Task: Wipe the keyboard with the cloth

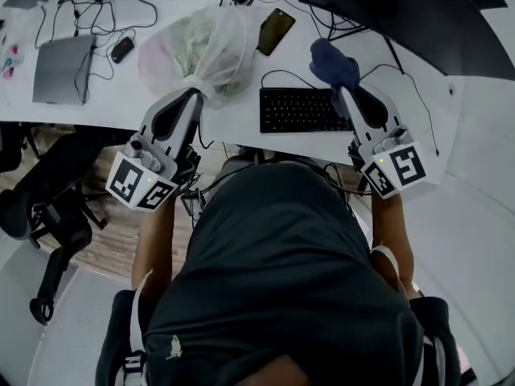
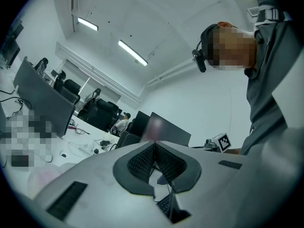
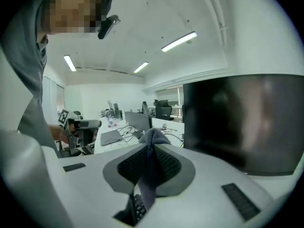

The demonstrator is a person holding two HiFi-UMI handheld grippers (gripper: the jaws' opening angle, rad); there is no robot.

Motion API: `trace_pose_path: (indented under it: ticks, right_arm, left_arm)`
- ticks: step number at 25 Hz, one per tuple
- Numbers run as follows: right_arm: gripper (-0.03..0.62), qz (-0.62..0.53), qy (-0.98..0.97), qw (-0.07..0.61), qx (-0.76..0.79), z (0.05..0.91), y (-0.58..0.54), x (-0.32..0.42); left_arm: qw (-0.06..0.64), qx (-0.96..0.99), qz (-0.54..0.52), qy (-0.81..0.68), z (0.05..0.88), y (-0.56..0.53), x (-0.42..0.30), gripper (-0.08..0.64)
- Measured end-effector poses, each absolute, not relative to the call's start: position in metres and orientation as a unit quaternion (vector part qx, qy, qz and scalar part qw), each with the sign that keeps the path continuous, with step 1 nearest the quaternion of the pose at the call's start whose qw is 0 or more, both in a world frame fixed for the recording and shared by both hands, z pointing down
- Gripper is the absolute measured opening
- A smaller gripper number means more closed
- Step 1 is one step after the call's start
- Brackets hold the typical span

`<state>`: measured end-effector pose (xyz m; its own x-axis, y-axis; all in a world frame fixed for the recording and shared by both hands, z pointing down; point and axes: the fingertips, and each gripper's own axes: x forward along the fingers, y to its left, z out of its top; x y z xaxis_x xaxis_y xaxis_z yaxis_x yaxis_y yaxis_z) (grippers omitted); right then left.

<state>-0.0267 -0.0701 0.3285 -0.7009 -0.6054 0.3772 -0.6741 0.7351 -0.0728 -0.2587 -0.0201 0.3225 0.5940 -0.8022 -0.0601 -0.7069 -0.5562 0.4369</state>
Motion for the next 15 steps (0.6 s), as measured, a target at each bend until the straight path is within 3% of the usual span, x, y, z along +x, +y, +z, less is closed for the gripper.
trace_pose_path:
  ticks: [15]
  right_arm:
    - [0.041, 0.074, -0.906, 0.131, 0.395, 0.282, -0.061, 0.077]
  left_arm:
    - [0.189, 0.881, -0.114, -0.42, 0.303, 0.003, -0.168, 0.003]
